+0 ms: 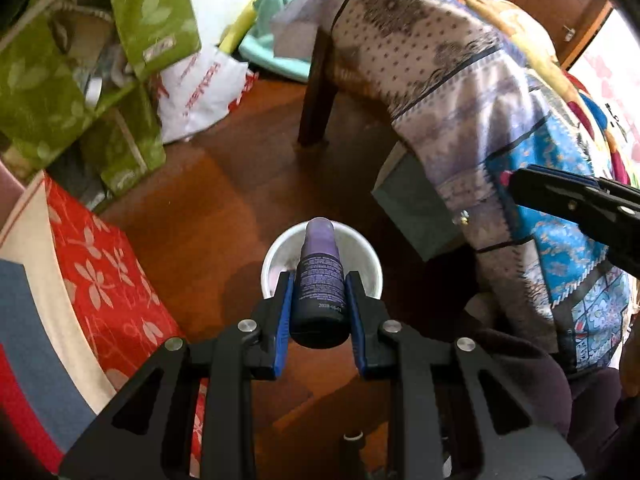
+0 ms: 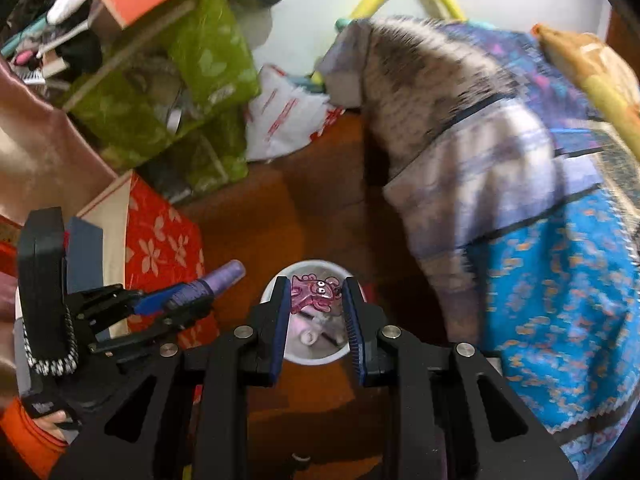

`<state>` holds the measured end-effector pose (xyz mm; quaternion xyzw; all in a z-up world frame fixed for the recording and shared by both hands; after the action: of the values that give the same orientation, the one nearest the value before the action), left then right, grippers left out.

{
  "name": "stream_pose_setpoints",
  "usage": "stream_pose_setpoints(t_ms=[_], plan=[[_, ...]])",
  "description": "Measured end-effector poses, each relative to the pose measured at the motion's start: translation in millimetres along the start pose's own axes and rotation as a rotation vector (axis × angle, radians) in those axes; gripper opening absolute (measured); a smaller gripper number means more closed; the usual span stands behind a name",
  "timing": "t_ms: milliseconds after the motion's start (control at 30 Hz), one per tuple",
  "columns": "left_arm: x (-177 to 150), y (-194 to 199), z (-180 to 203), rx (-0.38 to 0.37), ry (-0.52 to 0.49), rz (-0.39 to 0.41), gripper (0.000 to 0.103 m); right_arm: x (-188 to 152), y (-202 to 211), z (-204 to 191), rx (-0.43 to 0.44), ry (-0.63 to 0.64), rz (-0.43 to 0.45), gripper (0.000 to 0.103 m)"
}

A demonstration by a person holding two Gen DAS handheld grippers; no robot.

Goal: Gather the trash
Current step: 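Open the right tool to drop the keychain while the left tool drops the spray bottle, then move both open tools back to the remaining items on the mat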

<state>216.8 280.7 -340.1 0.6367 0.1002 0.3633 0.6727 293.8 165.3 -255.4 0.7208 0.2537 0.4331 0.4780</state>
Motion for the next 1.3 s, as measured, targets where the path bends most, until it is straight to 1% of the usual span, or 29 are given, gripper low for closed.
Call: stream_pose_setpoints(t_ms=[133,233,300,333,367,500,633,767,900,1033,1300], plan=[[-2,-12,-7,-0.001,0.019,-0.015,0.025,8,-24,-6,0.031,-0.017,-0.06,0.024],[1,-18,-8,0.001,0.019,-0.02,0.025,14,-38,-4,0.085,-0.064,-0.129,0.025],[5,-21,-8,0.001,0.018,-0.022,0.025,15,-41,-1,0.108,-0.09,-0.145,0.031],[7,-23,-7,-0.001,0.019,-0.023,0.025,15,-41,-1,0.106,-0.093,-0.145,0.039],[8,-24,-6,-0.002,0.019,-0.023,0.025,16,-40,0,0.098,-0.094,-0.14,0.045],[18,-26,-1,-0.003,0.023,-0.013,0.026,16,-32,5,0.067,-0.077,-0.113,0.045],[26,-28,4,0.014,0.042,-0.03,0.028,14,-22,11,0.038,-0.069,-0.09,0.045],[26,-19,11,0.031,0.018,-0.015,0.028,9,-9,19,0.025,-0.071,-0.068,0.045],[23,0,17,0.043,-0.003,0.006,0.028,4,7,22,0.019,-0.078,-0.037,0.045],[19,27,26,0.058,-0.028,0.048,0.028,-2,29,21,-0.001,-0.064,0.005,0.045],[16,94,54,0.058,-0.062,0.163,0.028,-18,90,25,-0.036,-0.054,0.123,0.045]])
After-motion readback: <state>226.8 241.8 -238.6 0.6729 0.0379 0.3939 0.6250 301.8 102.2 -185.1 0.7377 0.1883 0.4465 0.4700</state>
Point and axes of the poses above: each gripper's, at about its wrist camera, not at the fingertips, and y roughly against the way its jaws point, z to its right, x to its top, the point moved 1 cm from there along -y, roughly the way its jaws point, and after that the axes turned 2 degrees about -z, right-handed, at the moved point
